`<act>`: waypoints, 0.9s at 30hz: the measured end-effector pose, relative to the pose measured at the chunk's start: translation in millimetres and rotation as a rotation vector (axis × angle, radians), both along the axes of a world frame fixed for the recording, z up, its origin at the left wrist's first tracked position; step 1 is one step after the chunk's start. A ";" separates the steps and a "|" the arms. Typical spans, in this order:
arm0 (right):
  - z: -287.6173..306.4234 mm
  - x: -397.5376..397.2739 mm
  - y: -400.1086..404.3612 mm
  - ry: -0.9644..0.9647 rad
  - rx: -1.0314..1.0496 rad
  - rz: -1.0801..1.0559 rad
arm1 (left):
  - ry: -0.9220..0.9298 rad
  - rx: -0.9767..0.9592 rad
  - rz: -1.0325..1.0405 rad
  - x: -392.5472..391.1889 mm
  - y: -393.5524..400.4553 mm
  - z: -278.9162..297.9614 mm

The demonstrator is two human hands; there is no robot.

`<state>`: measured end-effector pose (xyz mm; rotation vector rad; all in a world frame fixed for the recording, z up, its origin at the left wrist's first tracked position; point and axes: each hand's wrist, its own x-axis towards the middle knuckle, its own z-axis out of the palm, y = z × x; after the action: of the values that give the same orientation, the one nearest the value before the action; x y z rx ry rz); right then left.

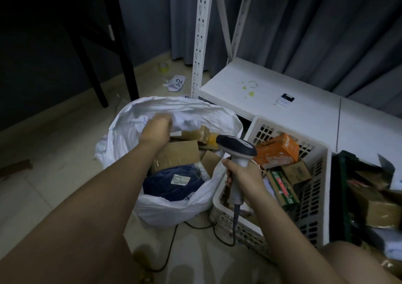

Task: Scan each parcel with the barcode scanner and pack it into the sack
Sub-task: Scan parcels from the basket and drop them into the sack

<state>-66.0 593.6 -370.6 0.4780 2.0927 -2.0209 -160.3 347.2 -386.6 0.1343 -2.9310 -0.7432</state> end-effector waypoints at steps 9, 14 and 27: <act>-17.2 0.7 9.6 0.001 0.096 -0.092 | -0.075 0.342 -0.048 39.6 45.0 -20.9; 4.8 23.6 42.9 0.073 0.070 -0.215 | -0.027 0.594 -0.125 74.0 96.6 10.7; 92.0 68.8 171.3 0.292 0.063 -0.451 | -0.060 0.641 -0.390 116.4 235.5 71.1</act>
<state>2.8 764.9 -278.6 0.7664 2.3962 -2.3964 -43.9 582.7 -315.5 -0.3791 -2.6760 -1.7373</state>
